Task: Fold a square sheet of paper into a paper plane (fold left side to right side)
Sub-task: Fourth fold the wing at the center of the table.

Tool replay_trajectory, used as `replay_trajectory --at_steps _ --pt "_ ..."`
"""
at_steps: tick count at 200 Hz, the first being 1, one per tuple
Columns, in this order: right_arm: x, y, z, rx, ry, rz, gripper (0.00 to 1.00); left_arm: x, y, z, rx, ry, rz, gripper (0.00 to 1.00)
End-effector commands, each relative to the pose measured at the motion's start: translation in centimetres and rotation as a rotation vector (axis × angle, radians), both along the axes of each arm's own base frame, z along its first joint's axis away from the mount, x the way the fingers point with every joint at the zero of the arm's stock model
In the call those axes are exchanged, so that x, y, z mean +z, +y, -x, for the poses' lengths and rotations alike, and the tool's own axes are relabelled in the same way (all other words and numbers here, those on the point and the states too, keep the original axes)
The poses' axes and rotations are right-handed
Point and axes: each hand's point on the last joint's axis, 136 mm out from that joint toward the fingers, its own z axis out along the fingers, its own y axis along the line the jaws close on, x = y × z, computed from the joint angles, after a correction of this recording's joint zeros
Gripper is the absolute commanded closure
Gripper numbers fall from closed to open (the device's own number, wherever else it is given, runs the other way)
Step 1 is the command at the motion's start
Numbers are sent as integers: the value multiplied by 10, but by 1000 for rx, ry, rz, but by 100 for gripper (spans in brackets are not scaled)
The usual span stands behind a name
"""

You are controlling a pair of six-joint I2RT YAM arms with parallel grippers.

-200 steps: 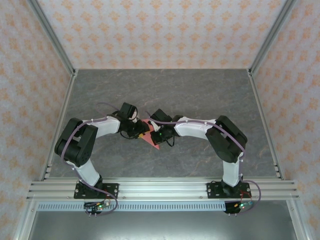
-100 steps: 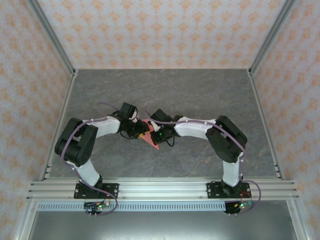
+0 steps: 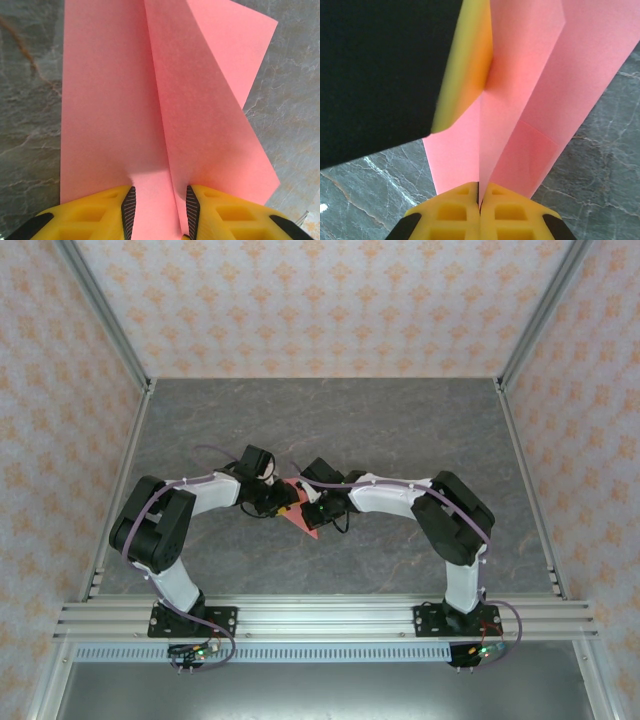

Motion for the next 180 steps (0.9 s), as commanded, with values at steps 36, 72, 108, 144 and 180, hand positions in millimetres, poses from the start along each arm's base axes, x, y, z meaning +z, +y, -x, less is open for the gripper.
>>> replay_trajectory --at_steps 36,72,108,144,180 --pt "12 1 -1 -7 2 -60 88 -15 6 5 -12 16 -51 64" --pt "27 0 -3 -26 5 -138 81 -14 6 5 -11 17 -51 64" --pt "53 -2 -9 -55 24 -297 73 -14 6 6 -12 16 -52 64" --pt "66 -6 -23 -120 84 -440 68 -12 6 5 -12 10 -52 64" --pt "62 -5 -43 -192 145 -513 65 -11 6 5 -10 9 -49 64"
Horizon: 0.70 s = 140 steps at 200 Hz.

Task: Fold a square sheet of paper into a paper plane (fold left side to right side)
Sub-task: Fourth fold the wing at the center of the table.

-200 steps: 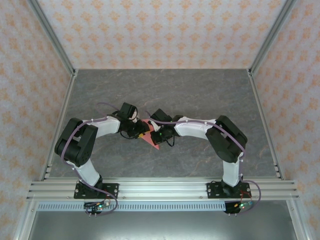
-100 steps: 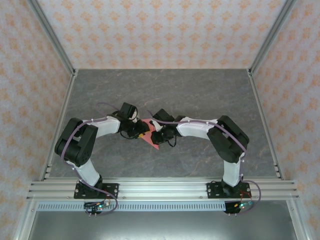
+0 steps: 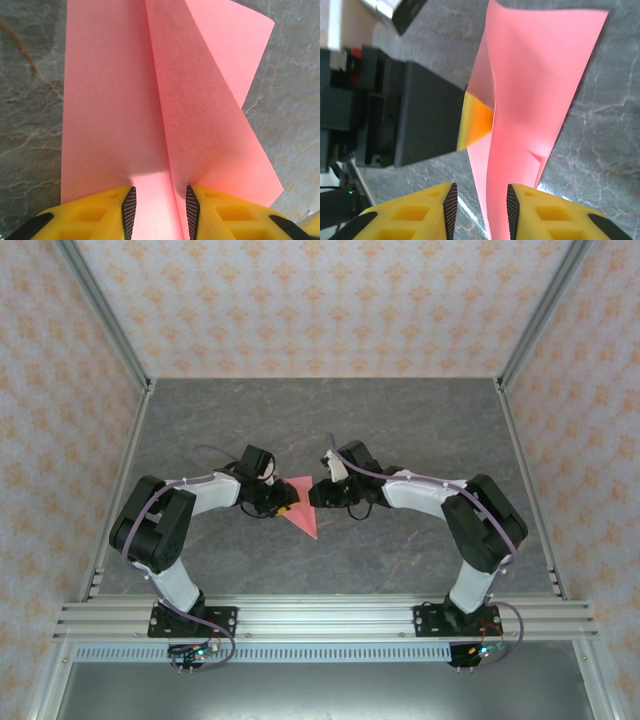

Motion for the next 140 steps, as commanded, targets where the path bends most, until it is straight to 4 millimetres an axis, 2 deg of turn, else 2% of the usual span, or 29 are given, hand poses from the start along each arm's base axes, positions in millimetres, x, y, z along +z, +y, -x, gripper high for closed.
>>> replay_trajectory --at_steps 1,35,108,140 --pt "7 12 -8 -14 39 -112 65 -10 6 4 -5 11 -46 64" --pt "5 22 -12 -5 70 -156 65 -9 6 4 -4 9 -45 64" --pt "-11 28 -13 -2 114 -141 66 -10 6 5 -4 9 -46 64" --pt "-17 31 -12 2 126 -130 76 -10 6 5 -4 10 -46 64"
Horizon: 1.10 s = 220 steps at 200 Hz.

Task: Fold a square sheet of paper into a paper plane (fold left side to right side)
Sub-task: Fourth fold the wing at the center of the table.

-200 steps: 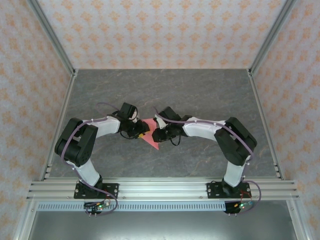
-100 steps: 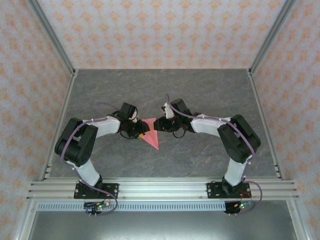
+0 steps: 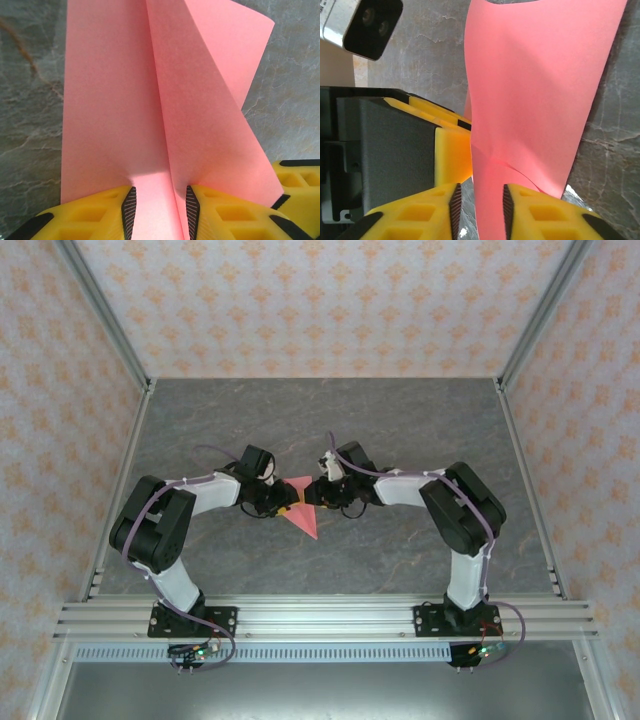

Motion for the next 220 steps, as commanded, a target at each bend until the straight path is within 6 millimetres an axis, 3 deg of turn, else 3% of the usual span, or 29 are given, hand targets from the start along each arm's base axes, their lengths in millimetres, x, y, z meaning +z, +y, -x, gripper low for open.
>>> replay_trajectory --at_steps 1,24,47,108,220 --pt "10 12 -6 18 -24 -37 76 -10 6 5 -5 8 -45 64" --pt "6 9 -6 12 -29 -10 90 -9 6 5 -5 6 -45 64" --pt "1 3 -6 3 -37 33 96 -10 6 5 -4 9 -45 64" --pt "-13 -9 -6 -4 -38 124 98 -9 6 5 -4 7 -44 64" --pt "-29 -11 -5 6 -12 171 98 -9 6 5 -7 9 -45 64"
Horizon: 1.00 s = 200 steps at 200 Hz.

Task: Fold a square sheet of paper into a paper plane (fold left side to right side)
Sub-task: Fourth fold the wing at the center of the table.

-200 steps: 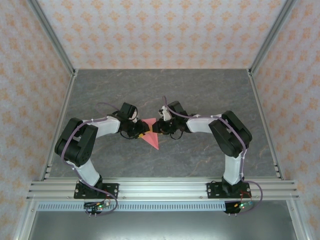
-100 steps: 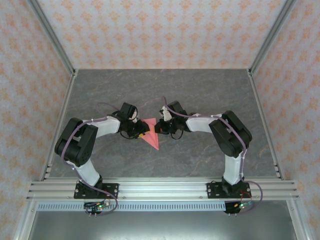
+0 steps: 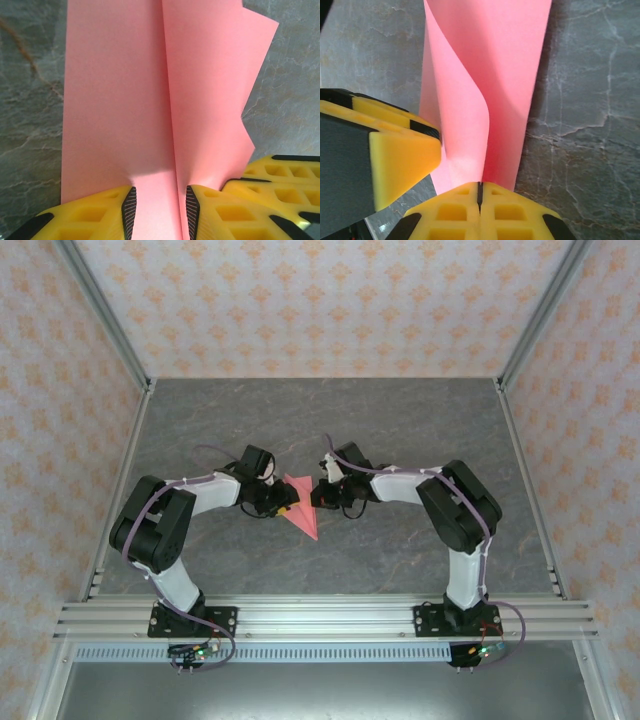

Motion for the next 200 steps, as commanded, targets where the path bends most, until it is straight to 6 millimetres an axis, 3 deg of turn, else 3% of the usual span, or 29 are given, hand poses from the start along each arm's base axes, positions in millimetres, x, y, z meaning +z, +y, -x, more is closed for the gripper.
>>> replay_trajectory --at_steps 1,121,200 --pt "-7 1 -2 14 -7 31 98 -9 6 5 -7 9 -45 64" --pt "-22 -10 2 18 19 135 98 -6 5 4 -8 2 -41 64" --pt "-32 -10 10 45 45 187 98 23 3 -2 -9 -54 -22 64"
